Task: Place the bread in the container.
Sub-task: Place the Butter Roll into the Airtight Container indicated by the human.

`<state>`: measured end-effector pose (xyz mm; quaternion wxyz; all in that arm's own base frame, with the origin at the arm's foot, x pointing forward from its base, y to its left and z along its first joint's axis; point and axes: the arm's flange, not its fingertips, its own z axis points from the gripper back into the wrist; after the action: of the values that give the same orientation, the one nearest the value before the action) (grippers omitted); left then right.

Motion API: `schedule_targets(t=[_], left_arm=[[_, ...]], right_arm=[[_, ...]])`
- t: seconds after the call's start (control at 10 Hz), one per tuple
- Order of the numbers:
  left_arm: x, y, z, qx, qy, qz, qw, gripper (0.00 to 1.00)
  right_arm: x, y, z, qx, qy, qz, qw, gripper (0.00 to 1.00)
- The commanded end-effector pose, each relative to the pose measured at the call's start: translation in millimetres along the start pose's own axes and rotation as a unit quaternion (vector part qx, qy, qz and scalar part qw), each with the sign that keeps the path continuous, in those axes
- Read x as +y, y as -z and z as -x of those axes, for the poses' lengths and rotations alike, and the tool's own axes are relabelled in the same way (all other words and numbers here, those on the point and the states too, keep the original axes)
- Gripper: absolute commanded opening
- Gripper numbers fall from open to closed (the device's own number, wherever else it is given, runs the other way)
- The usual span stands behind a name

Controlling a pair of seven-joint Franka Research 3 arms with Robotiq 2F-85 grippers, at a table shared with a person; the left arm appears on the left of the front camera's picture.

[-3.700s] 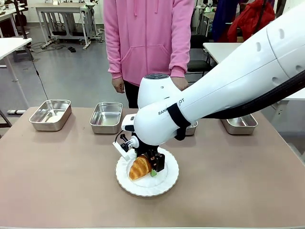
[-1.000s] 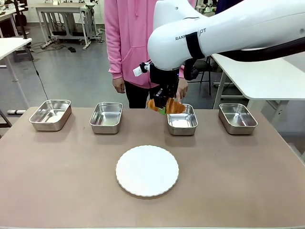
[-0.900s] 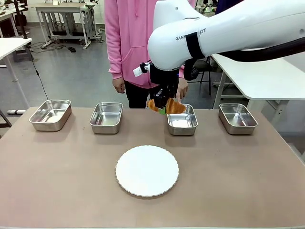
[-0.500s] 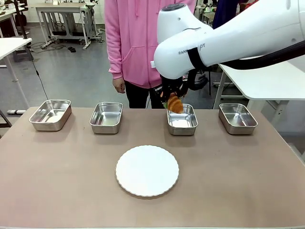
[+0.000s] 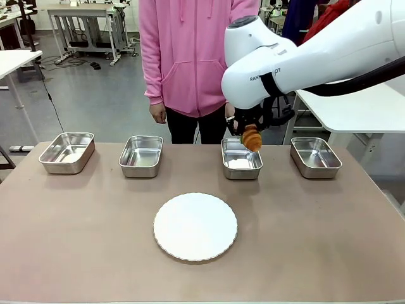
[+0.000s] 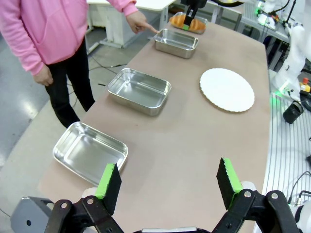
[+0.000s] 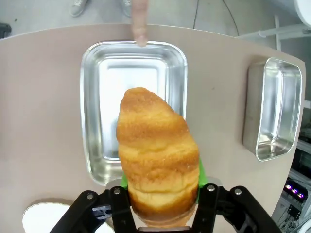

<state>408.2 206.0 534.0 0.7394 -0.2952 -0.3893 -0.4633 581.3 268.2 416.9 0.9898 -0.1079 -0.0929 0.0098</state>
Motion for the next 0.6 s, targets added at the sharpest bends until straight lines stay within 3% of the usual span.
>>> schedule_targets(t=[0.0, 0.5], left_arm=[[-1, -1, -1, -0.003, 0.009, 0.0, 1.0, 1.0], [-1, -1, -1, -0.003, 0.009, 0.0, 1.0, 1.0]], right_arm=[[1, 12, -11, 0.0, 0.028, -0.014, 0.999, 0.55], [8, 56, -24, 0.0, 0.037, -0.045, 0.998, 0.55]])
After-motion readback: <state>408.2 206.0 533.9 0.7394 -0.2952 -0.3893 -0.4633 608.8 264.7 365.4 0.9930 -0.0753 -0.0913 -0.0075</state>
